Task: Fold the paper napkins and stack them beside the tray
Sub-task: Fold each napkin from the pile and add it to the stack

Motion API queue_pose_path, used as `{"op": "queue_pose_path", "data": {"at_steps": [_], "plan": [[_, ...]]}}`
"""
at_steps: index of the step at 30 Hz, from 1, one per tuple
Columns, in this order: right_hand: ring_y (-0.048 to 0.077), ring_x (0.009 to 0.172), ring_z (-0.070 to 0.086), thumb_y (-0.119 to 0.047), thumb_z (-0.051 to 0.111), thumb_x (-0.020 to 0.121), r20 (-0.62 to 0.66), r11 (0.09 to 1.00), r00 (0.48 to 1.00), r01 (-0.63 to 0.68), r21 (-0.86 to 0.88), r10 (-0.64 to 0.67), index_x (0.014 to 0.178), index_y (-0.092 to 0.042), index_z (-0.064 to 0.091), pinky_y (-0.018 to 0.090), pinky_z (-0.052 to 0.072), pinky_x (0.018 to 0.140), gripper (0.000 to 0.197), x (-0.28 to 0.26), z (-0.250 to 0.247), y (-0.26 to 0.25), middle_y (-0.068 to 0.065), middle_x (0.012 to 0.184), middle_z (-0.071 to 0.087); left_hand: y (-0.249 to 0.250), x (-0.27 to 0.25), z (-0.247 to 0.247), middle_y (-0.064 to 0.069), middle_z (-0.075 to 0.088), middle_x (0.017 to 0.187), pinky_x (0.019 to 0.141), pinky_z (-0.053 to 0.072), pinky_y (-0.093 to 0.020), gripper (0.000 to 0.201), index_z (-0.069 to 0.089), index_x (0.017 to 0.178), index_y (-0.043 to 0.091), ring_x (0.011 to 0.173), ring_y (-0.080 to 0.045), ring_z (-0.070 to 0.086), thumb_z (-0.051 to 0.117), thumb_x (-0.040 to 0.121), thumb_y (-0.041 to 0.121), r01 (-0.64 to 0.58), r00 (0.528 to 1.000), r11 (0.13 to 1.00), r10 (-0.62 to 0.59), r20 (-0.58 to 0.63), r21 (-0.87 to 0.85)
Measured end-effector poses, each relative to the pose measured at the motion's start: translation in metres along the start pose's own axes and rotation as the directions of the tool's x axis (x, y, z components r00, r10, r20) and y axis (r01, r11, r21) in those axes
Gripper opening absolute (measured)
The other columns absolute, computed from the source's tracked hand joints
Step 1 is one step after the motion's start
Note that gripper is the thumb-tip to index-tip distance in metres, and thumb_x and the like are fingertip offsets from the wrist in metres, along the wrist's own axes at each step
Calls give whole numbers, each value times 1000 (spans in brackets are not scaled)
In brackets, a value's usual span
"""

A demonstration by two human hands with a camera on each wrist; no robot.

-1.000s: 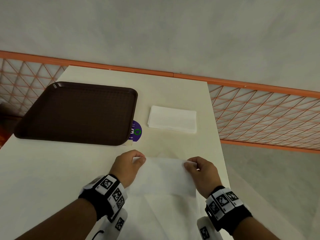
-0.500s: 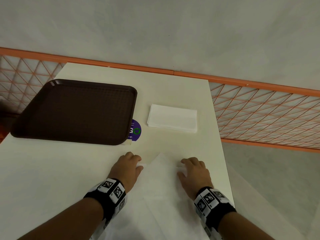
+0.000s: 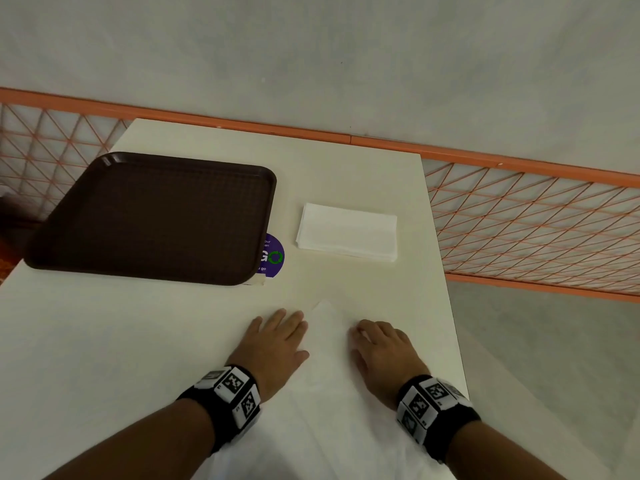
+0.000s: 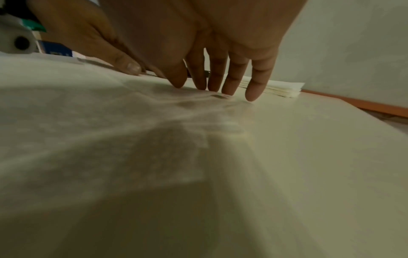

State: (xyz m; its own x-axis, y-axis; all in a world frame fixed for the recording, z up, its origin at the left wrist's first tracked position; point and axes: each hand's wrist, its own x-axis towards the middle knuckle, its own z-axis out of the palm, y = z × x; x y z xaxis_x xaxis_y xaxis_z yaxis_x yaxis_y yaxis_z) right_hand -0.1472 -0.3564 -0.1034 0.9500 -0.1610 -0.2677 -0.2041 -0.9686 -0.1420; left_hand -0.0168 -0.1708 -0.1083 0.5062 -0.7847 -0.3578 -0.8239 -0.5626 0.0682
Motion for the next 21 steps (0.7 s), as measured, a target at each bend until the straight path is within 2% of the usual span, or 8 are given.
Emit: {"op": "queue_pose_path", "data": {"at_steps": [2,3,5,6,8,10,15,21], "plan": [[22,83,66,-35,42,82,14,999,999,-48,-21,48,102,-20,70,34,57,64,38,-3,-3,11,-2,102,66,-6,-2,-11,7,65,118,79,55,-35,55,70,111,26,104,-16,62,28,86,52,36,999,999,-36,2,3],[22,83,66,-34,46,81,9,997,998,-67,-28,68,102,-20,70,35,57,64,35,-5,-3,16,-2,101,66,-8,-2,-13,7,63,114,80,54,-32,51,68,112,24,101,-16,60,32,89,51,50,999,999,-50,8,-10],[26,87,66,-32,54,80,-15,997,997,-70,-28,70,106,-19,69,39,56,69,32,-5,-5,22,1,105,65,-13,0,-9,3,49,126,93,43,-34,48,51,129,22,115,-19,47,38,94,52,59,998,997,-58,32,-40],[28,95,64,-31,53,84,-9,997,997,-74,-19,74,111,-19,66,41,54,77,33,-4,-7,21,1,111,63,-15,3,-11,2,45,130,97,39,-34,50,45,132,22,118,-19,43,41,94,54,78,996,994,-74,46,-79],[27,114,52,-36,45,94,56,998,996,-70,-4,70,126,-22,56,40,43,94,37,0,-11,18,-1,127,52,-14,10,-19,3,45,130,99,38,-34,52,44,131,23,119,-19,43,51,90,54,134,989,980,-123,80,-148],[23,121,43,-44,43,96,75,996,994,-87,34,84,132,-25,49,36,37,99,42,9,-16,15,-4,132,47,-12,17,-26,4,50,126,99,40,-35,53,46,125,24,116,-18,48,63,84,52,211,973,947,-181,141,-241],[22,113,45,-49,53,91,197,987,972,-147,71,131,117,-24,51,37,37,93,36,28,-28,10,-2,120,55,-11,29,-35,4,57,116,96,39,-34,42,46,98,25,106,-19,55,74,76,47,353,916,895,-270,296,-274],[24,111,46,-45,57,90,295,982,946,-170,84,138,100,-25,54,37,37,91,23,36,-38,8,0,115,52,-7,29,-36,4,56,117,96,42,-34,42,48,101,24,107,-18,55,75,76,44,404,899,862,-311,309,-306]]}}
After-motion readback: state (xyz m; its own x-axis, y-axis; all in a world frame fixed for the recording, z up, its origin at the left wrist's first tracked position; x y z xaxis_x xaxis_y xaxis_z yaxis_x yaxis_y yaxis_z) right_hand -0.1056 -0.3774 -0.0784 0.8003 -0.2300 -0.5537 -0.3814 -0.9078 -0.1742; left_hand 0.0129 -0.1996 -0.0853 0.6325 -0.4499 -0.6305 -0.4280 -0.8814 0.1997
